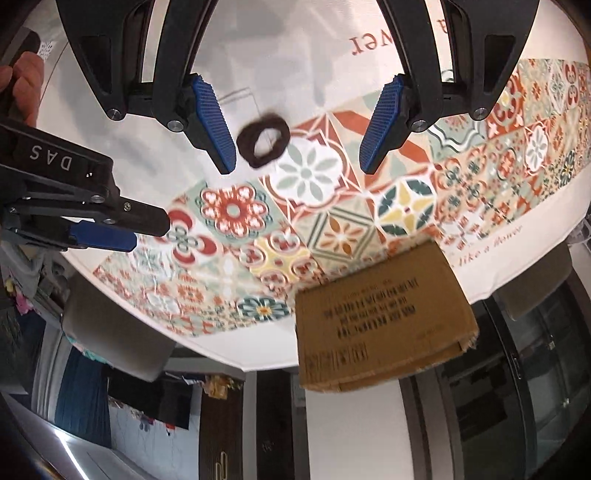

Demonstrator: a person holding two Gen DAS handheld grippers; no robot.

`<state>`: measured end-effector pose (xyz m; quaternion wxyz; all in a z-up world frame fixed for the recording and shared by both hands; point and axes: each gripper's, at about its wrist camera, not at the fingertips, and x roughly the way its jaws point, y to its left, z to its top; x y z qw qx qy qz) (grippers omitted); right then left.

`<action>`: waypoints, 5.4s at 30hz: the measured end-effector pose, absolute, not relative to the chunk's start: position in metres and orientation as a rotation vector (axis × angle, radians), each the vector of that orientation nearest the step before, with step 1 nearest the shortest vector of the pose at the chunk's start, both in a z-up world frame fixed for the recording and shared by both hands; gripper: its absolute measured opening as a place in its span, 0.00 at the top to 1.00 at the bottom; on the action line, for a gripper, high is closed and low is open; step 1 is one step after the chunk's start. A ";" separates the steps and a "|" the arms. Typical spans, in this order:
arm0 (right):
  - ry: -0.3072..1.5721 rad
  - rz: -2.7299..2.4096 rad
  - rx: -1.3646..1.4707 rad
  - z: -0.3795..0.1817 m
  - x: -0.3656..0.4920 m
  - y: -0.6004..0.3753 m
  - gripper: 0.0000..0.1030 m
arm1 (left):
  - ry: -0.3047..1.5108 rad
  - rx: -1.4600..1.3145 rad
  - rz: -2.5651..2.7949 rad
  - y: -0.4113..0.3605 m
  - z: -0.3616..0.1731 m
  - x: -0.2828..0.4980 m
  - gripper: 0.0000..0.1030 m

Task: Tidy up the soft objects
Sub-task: 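Move both tools back toward the brown hair tie and white cloth, then grasp the brown hair tie with the left tool while the right tool grasps the white cloth, then lift the hair tie and white cloth and carry both over the box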

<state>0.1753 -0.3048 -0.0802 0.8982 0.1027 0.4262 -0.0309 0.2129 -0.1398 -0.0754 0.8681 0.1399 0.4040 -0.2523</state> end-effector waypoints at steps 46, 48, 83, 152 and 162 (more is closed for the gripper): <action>1.047 0.243 -0.012 -0.165 0.206 -0.272 0.55 | 0.876 0.362 -0.740 -0.155 -0.153 0.215 0.86; 1.046 0.236 -0.051 -0.166 0.205 -0.267 0.56 | 0.879 0.352 -0.717 -0.151 -0.152 0.217 0.86; 0.983 0.364 -0.163 -0.166 0.214 -0.234 0.65 | 0.916 0.243 -0.641 -0.128 -0.154 0.217 0.82; 0.533 0.118 0.089 -0.004 0.249 -0.253 0.92 | 0.559 0.032 -0.401 -0.088 0.004 0.284 0.91; 0.465 0.102 0.098 0.021 0.270 -0.258 0.92 | 0.489 0.031 -0.384 -0.089 0.031 0.307 0.91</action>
